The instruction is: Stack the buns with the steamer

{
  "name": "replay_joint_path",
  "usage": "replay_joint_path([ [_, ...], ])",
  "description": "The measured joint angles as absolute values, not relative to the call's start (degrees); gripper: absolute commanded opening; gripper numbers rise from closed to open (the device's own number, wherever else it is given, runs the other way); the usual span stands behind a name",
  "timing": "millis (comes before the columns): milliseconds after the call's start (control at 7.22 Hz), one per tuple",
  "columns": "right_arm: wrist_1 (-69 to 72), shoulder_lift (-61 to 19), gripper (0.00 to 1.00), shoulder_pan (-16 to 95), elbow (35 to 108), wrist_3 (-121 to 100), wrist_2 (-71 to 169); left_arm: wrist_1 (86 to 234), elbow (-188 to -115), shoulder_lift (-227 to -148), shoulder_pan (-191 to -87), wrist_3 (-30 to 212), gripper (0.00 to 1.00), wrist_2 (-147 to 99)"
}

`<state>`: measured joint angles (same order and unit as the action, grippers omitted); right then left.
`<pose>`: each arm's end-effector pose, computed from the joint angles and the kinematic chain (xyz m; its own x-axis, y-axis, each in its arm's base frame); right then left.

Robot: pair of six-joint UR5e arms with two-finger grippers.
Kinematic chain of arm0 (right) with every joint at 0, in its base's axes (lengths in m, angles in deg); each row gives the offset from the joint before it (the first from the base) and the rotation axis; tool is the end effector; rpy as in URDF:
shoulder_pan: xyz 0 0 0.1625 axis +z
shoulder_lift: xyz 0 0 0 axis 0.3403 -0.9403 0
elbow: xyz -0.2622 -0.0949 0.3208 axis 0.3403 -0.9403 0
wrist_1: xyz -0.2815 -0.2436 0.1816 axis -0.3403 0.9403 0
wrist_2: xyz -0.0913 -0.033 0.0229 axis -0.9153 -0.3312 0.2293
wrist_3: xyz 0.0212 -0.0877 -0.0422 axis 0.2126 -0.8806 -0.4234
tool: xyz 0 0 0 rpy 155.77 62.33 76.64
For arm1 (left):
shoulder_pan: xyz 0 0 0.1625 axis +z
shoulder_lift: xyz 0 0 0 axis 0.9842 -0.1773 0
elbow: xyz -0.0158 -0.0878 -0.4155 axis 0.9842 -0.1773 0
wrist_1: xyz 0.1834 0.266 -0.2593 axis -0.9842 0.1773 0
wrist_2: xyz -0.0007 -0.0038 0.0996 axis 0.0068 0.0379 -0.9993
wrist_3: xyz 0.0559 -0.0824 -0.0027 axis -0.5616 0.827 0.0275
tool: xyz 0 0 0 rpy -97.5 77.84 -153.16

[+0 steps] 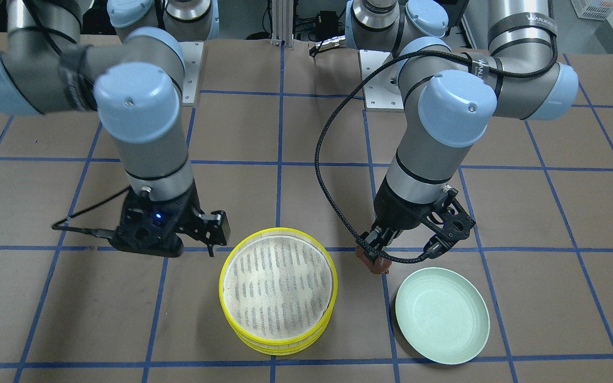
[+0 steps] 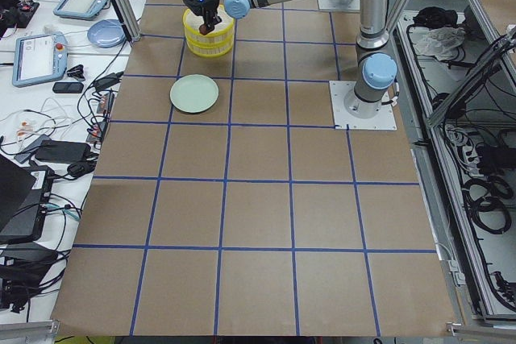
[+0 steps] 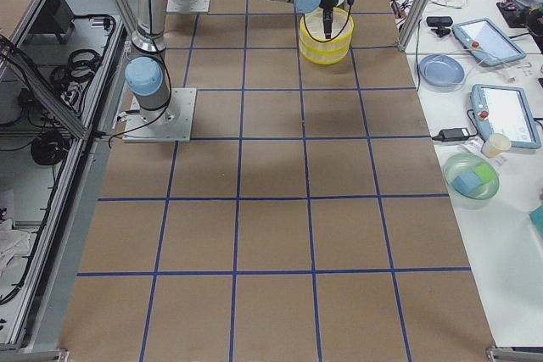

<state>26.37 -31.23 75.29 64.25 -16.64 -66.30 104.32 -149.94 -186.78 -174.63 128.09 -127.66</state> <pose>0.1808 -0.5590 0.4569 -0.9958 0.0898 0.0154 0.0874 0.9890 -0.1195 -0.1996 -0.6127 0.3653 -0.6753 -0.6986 0.2363 -0.7212 0.6926 -0.0135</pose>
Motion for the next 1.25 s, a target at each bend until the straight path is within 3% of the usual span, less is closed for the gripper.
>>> replay_joint_path([
  [277, 16.46, -37.26, 1.0, 73.65, 64.27, -23.54, -66.18, 101.8, -149.94, -188.25, -174.75, 132.92, 0.0, -122.39],
  [554, 14.67, -38.44, 1.0, 73.1, 64.27, -26.62, -65.93, 99.34, -150.05, -189.55, -175.56, 135.01, 0.02, -117.8],
  [692, 14.89, -38.3, 1.0, 72.74, 64.37, -27.09, -65.9, 98.72, -150.14, -190.44, -176.69, 135.19, 0.44, -115.8],
  [831, 15.03, -38.02, 1.0, 72.37, 64.5, -27.33, -65.84, 98.43, -150.2, -191.2, -177.75, 135.25, 0.94, -114.89],
  [969, 15.19, -37.9, 1.0, 72.16, 64.56, -27.31, -65.33, 98.31, -150.25, -191.71, -178.3, 135.34, 1.0, -114.57],
  [1246, 16.15, -37.68, 1.0, 72.01, 64.6, -27.39, -62.89, 98.2, -150.28, -191.78, -178.62, 134.41, 1.0, -114.27],
])
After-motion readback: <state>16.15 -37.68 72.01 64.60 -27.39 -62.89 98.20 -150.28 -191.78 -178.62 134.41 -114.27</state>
